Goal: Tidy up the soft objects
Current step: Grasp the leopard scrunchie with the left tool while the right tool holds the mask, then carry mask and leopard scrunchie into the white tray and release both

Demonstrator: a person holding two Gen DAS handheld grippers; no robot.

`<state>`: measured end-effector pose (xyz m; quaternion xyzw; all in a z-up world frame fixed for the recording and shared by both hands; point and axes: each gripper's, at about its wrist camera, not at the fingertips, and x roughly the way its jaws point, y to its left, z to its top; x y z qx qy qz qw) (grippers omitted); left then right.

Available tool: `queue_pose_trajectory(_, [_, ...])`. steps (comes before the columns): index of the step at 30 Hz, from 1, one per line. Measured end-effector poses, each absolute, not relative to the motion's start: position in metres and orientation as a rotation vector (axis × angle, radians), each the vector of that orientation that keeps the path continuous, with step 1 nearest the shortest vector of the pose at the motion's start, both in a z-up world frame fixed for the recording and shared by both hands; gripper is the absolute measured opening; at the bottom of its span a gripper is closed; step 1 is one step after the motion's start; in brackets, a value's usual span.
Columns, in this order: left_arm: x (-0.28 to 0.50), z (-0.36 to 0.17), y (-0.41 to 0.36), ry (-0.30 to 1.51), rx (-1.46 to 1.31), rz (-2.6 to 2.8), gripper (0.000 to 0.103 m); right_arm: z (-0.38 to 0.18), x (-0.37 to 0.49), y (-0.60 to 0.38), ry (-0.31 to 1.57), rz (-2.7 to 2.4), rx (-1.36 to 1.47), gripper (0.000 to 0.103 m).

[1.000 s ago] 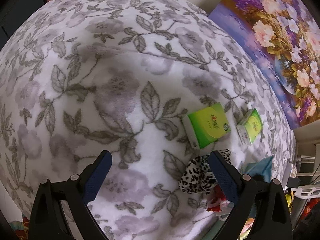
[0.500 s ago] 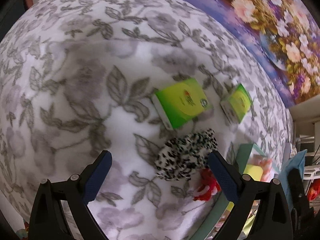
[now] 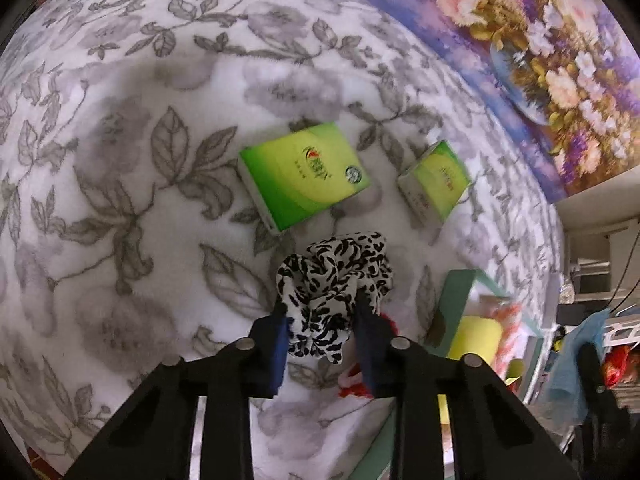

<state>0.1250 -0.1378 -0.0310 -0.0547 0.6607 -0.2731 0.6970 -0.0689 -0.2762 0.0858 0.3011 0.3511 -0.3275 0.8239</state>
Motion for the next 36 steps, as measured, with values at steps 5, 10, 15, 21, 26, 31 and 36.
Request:
queue_pose_trajectory(5, [0.127,-0.005,-0.132,1.407,-0.154,-0.622,0.028,0.086,-0.075,-0.281,0.738,-0.71,0.652,0.018])
queue_pose_trajectory(10, [0.133,0.029,-0.114,1.333,-0.229,-0.661,0.028,0.09,-0.082,-0.285,0.726,-0.721,0.659,0.018])
queue_pose_trajectory(15, [0.133,0.06,-0.101,1.249,-0.261,-0.673,0.028,0.094,-0.09,-0.289,0.714,-0.742,0.661,0.019])
queue_pose_trajectory(21, [0.126,0.083,-0.095,1.19,-0.264,-0.698,0.028,0.097,-0.104,-0.298,0.701,-0.769,0.672,0.019])
queue_pose_trajectory(26, [0.113,0.082,-0.11,1.202,-0.235,-0.74,0.028,0.097,-0.119,-0.31,0.691,-0.795,0.692,0.019])
queue_pose_trajectory(31, [0.093,0.075,-0.136,1.241,-0.195,-0.796,0.028,0.091,-0.142,-0.328,0.695,-0.856,0.739,0.021])
queue_pose_trajectory(36, [0.062,0.073,-0.169,1.269,-0.12,-0.874,0.029,0.086,-0.165,-0.343,0.703,-0.918,0.758,0.021])
